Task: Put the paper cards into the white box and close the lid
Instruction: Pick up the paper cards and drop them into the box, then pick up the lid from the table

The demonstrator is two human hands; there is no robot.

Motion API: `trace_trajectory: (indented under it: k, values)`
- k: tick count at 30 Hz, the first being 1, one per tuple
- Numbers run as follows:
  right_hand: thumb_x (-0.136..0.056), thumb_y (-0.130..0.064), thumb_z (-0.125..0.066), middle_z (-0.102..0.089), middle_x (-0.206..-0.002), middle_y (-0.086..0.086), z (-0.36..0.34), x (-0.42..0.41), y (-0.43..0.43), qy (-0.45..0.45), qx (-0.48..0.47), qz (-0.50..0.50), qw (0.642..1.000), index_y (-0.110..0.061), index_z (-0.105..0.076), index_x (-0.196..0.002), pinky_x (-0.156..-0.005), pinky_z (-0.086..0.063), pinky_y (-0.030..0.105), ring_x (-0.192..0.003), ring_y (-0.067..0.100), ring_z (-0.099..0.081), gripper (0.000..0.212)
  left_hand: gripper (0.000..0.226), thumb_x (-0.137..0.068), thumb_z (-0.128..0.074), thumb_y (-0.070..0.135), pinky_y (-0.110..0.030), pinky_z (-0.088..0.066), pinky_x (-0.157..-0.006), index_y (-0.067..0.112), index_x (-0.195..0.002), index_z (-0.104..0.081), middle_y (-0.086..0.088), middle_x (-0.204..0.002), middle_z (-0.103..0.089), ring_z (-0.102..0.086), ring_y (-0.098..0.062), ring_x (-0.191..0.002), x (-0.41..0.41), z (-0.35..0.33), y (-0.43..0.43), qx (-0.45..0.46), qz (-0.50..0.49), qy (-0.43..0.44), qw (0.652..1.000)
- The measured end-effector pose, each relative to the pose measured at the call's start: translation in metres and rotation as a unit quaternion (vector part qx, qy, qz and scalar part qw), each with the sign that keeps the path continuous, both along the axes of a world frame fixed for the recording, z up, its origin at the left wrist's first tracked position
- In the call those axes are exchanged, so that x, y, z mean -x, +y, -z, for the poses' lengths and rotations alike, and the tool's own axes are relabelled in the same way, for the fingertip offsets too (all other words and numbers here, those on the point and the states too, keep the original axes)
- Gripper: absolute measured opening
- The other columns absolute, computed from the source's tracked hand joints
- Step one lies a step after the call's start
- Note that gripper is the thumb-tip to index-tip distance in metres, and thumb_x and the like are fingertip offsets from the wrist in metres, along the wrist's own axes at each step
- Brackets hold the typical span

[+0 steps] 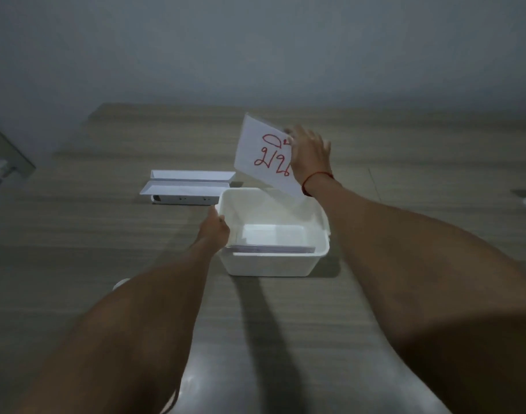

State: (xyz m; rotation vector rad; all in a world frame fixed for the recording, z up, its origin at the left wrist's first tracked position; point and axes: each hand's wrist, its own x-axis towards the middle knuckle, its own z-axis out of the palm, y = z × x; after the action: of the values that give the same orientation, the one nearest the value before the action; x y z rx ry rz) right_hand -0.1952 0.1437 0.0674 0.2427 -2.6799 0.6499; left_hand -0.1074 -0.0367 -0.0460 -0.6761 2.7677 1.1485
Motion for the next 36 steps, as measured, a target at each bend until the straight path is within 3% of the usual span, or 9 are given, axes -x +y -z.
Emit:
trace_trajectory:
  k: [5,8,12,17,20,22,28,31,36]
  values:
    - [-0.099,-0.014,-0.034,-0.064,-0.124,0.007,0.024,-0.030,0.006,-0.129,-0.013,-0.048,0.990,-0.020,-0.056,-0.122,-0.099,-0.031,0.036,-0.121,0.027,-0.053,0.032,0.037,-0.103,-0.028,0.017,-0.031,-0.035,-0.079,-0.004,-0.127,-0.046,-0.026,-0.127,-0.055,-0.053,-0.038,-0.116,-0.003,0.000,0.000,-0.007,-0.021,-0.006,1.000]
    - [-0.099,-0.017,-0.033,-0.065,-0.122,0.009,0.045,-0.042,0.005,-0.223,-0.015,-0.069,0.972,-0.021,-0.058,-0.117,-0.093,-0.038,0.033,-0.114,0.029,-0.057,0.031,0.036,-0.102,-0.029,0.016,-0.037,-0.042,-0.089,-0.003,-0.126,-0.047,-0.026,-0.127,-0.055,-0.054,-0.039,-0.117,-0.004,0.000,-0.001,-0.025,-0.031,-0.005,0.999]
    - [-0.096,-0.015,-0.042,-0.062,-0.119,0.009,0.065,-0.053,0.003,-0.349,0.000,-0.106,0.931,-0.020,-0.063,-0.110,-0.086,-0.048,0.034,-0.097,0.028,-0.059,0.025,0.037,-0.102,-0.029,0.016,-0.039,-0.042,-0.097,-0.004,-0.127,-0.048,-0.025,-0.130,-0.054,-0.052,-0.039,-0.120,-0.002,0.001,-0.002,-0.048,-0.049,-0.004,0.998]
    - [-0.088,-0.019,-0.053,-0.068,-0.115,0.001,0.068,-0.066,0.005,-0.466,-0.111,-0.141,0.866,-0.032,-0.073,-0.093,-0.100,-0.050,0.038,-0.110,0.026,-0.065,0.024,0.039,-0.102,-0.029,0.017,-0.040,-0.041,-0.100,-0.005,-0.129,-0.047,-0.025,-0.132,-0.054,-0.052,-0.040,-0.122,-0.005,0.001,-0.001,-0.065,-0.047,0.001,0.997]
    - [-0.087,-0.026,-0.054,-0.070,-0.117,0.002,0.066,-0.069,0.002,-0.471,-0.122,-0.128,0.864,-0.029,-0.072,-0.089,-0.102,-0.050,0.040,-0.112,0.028,-0.065,0.019,0.041,-0.102,-0.029,0.019,-0.039,-0.043,-0.098,-0.005,-0.128,-0.049,-0.025,-0.130,-0.056,-0.053,-0.040,-0.120,-0.006,-0.002,-0.002,-0.064,-0.044,-0.005,0.997]
    - [-0.085,-0.029,-0.051,-0.068,-0.121,0.008,0.064,-0.067,-0.001,-0.456,-0.125,-0.109,0.874,-0.013,-0.070,-0.102,-0.103,-0.048,0.042,-0.115,0.033,-0.062,0.029,0.044,-0.102,-0.030,0.023,-0.039,-0.045,-0.095,-0.008,-0.122,-0.054,-0.028,-0.125,-0.059,-0.056,-0.041,-0.116,-0.007,-0.003,-0.005,-0.061,-0.041,-0.015,0.997]
    - [-0.094,-0.036,-0.043,-0.057,-0.135,0.009,0.043,-0.065,-0.022,-0.409,-0.114,-0.100,0.900,-0.012,-0.059,-0.126,-0.107,-0.041,0.044,-0.122,0.030,-0.054,0.043,0.051,-0.104,-0.026,0.021,-0.042,-0.047,-0.092,-0.015,-0.111,-0.061,-0.033,-0.117,-0.062,-0.059,-0.043,-0.111,-0.022,-0.026,-0.018,-0.060,-0.021,-0.021,0.998]
    - [-0.096,-0.039,-0.042,-0.045,-0.147,0.008,0.026,-0.072,-0.041,-0.377,-0.103,-0.111,0.914,-0.015,-0.048,-0.138,-0.113,-0.034,0.043,-0.134,0.029,-0.043,0.048,0.047,-0.102,-0.031,0.024,-0.038,-0.046,-0.095,-0.009,-0.120,-0.059,-0.027,-0.124,-0.062,-0.057,-0.040,-0.117,-0.030,-0.040,-0.036,-0.045,-0.052,-0.039,0.997]
    - [-0.100,-0.028,-0.041,-0.041,-0.150,0.011,0.007,-0.095,-0.098,-0.336,-0.075,-0.165,0.924,-0.007,-0.049,-0.137,-0.111,-0.034,0.036,-0.135,0.030,-0.043,0.043,0.052,-0.100,-0.033,0.032,-0.036,-0.044,-0.099,-0.006,-0.127,-0.055,-0.025,-0.132,-0.057,-0.053,-0.039,-0.124,-0.064,-0.049,-0.090,-0.020,-0.118,-0.063,0.991]
